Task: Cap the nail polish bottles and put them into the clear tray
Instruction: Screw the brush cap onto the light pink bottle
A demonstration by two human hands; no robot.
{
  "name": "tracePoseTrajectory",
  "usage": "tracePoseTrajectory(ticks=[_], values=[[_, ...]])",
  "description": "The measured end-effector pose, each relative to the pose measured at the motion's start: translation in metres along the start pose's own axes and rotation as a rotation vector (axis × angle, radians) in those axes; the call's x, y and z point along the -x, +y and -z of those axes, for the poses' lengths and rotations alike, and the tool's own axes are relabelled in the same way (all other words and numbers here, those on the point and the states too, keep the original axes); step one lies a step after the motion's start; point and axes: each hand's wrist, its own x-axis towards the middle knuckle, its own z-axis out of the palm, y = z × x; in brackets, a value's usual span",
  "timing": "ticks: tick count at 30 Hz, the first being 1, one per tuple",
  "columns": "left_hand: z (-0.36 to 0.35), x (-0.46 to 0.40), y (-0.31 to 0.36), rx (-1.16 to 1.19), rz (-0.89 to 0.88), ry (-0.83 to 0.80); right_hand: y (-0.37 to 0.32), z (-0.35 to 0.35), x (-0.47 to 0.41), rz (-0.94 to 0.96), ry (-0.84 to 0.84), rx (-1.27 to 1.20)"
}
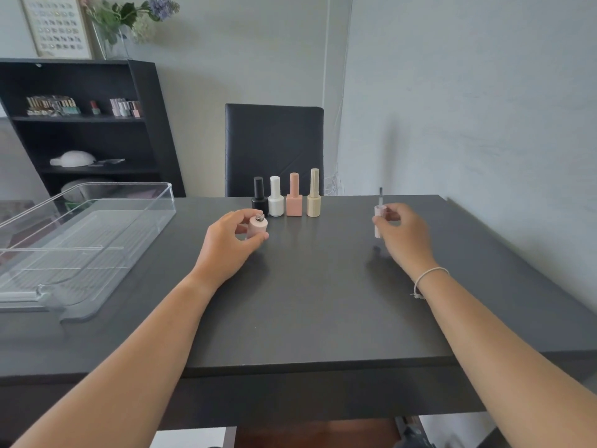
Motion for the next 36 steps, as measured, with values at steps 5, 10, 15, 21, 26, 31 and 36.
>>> tracePoseTrajectory(ticks=[5, 10, 15, 21, 26, 31, 36], values=[[-0.002, 0.002, 0.002, 0.005, -0.060, -0.055, -0.028, -0.028, 0.025, 0.236, -0.288, -0.037], [-0.005, 0.002, 0.004, -0.012, -0.112, -0.082, -0.036, -0.034, 0.033, 0.343, -0.410, -0.068], [-0.010, 0.003, 0.010, -0.012, -0.134, -0.068, -0.036, -0.030, 0.032, 0.337, -0.375, -0.130], [-0.013, 0.004, 0.013, -0.026, -0.180, -0.094, -0.035, -0.027, 0.030, 0.393, -0.304, -0.121], [-0.014, 0.004, 0.012, -0.040, -0.212, -0.100, -0.033, -0.028, 0.030, 0.421, -0.297, -0.092], [-0.014, 0.004, 0.012, -0.020, -0.228, -0.096, -0.033, -0.028, 0.030, 0.433, -0.300, -0.087], [-0.014, 0.004, 0.013, -0.020, -0.233, -0.105, -0.032, -0.029, 0.030, 0.443, -0.304, -0.069]])
